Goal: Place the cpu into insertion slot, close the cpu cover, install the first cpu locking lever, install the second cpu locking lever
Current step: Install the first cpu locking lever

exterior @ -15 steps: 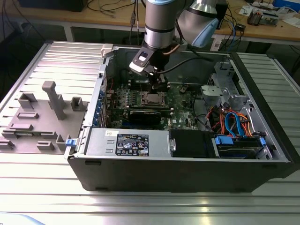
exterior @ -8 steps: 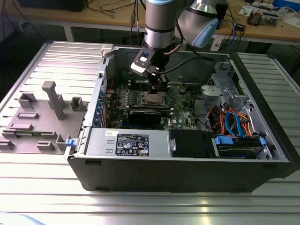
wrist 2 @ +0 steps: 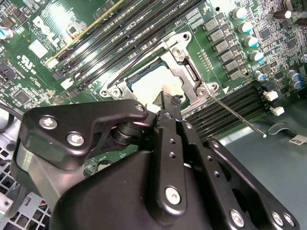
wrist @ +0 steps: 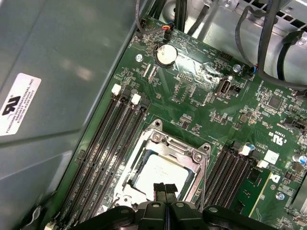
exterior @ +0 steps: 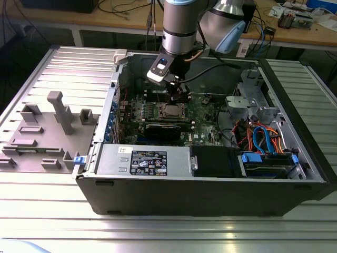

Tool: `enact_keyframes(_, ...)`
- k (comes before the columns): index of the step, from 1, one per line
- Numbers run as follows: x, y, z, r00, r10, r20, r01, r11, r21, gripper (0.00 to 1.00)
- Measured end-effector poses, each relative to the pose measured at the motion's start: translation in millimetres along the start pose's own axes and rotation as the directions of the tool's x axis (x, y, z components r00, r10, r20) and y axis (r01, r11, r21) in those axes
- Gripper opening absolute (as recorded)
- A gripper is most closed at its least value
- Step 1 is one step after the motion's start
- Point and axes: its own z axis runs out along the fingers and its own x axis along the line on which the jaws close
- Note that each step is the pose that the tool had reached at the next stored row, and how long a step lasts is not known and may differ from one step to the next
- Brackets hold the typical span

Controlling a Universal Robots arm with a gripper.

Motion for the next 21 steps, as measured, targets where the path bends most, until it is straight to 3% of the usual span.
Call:
enact_keyframes(2,-0.1,-0.6,-0.1,0.9998,-0.019,0.0002,0.019,0.9998,-0.0002,0.11)
enact_keyframes(4,-0.1,-0.6,0.1,0.9973,-0.073,0.0003,0.073,0.9973,-0.0017,0.11)
enact_keyframes(7,-0.1,-0.6,0.1,0.9901,-0.141,0.0009,0.141,0.9901,-0.0030,0.11)
enact_keyframes(9,-0.2,-0.7,-0.7,0.9871,-0.160,0.0011,0.160,0.9871,-0.0033,0.11)
enact_keyframes(13,-0.3,-0.6,-9.8,0.9829,-0.184,0.0013,0.184,0.9829,-0.0041,0.11)
enact_keyframes(17,-0.3,-0.6,-9.7,0.9645,-0.264,0.0019,0.264,0.9644,-0.0057,0.11)
enact_keyframes(19,-0.3,-0.7,-9.5,0.9527,-0.304,0.0023,0.304,0.9526,-0.0067,0.11)
enact_keyframes(21,-0.4,-0.7,-9.1,0.9380,-0.347,0.0028,0.347,0.9379,-0.0073,0.11)
